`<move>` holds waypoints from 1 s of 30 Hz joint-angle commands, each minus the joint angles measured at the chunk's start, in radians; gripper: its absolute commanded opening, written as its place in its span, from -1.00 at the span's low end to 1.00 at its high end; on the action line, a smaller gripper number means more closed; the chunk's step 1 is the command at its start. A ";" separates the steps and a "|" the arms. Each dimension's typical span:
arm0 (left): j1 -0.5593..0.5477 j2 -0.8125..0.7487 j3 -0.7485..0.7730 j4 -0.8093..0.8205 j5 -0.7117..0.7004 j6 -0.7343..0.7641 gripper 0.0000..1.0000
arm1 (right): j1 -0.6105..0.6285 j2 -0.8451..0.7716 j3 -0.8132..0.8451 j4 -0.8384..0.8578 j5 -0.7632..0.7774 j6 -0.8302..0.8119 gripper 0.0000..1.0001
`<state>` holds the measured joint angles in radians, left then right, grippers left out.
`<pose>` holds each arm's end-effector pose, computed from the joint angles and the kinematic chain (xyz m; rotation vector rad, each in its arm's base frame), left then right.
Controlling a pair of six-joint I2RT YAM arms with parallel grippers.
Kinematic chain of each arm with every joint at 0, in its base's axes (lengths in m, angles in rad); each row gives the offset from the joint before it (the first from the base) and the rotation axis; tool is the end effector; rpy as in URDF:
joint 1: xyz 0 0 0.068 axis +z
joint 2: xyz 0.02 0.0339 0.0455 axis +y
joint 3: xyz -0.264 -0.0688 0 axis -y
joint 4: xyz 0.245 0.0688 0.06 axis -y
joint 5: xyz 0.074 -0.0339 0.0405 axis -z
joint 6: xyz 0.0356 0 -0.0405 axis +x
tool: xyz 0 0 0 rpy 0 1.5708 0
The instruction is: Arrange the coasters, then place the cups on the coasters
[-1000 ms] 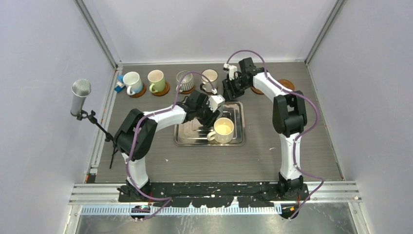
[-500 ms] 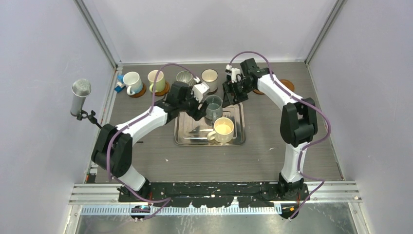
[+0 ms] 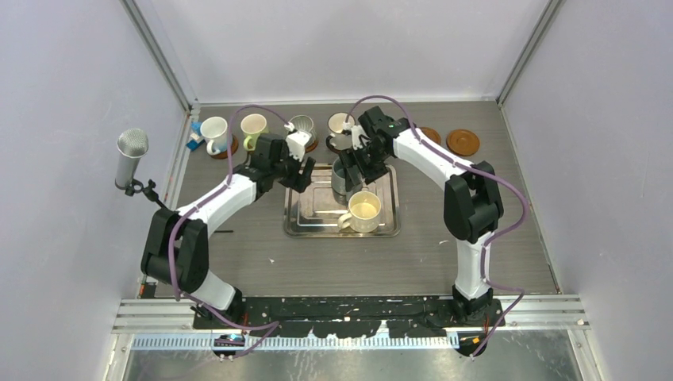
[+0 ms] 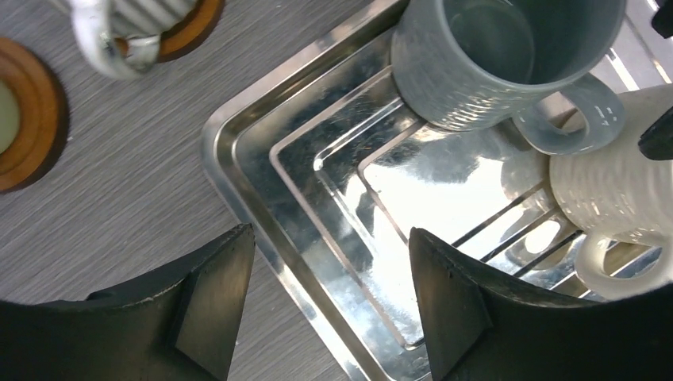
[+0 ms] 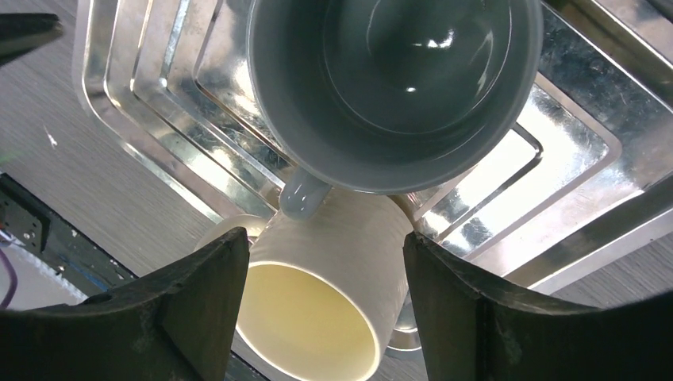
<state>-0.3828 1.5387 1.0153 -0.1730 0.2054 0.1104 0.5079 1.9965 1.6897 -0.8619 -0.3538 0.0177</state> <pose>0.3101 -0.1327 0.2370 0.6616 2.1792 -0.3766 0.3634 0.2164 0.2383 -0.7725 2.6713 0.6268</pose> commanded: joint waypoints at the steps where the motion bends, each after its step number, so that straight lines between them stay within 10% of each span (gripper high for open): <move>1: 0.013 -0.075 -0.021 0.031 -0.064 -0.025 0.47 | 0.028 -0.015 0.015 0.019 0.093 0.058 0.50; 30: 0.033 -0.196 -0.077 -0.008 -0.093 -0.015 0.52 | 0.112 0.038 0.009 0.103 0.108 -0.083 -0.58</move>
<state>-0.3576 1.3792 0.9428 -0.1841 0.1158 0.0898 0.6144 2.0823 1.7069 -0.8387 -0.2241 0.0196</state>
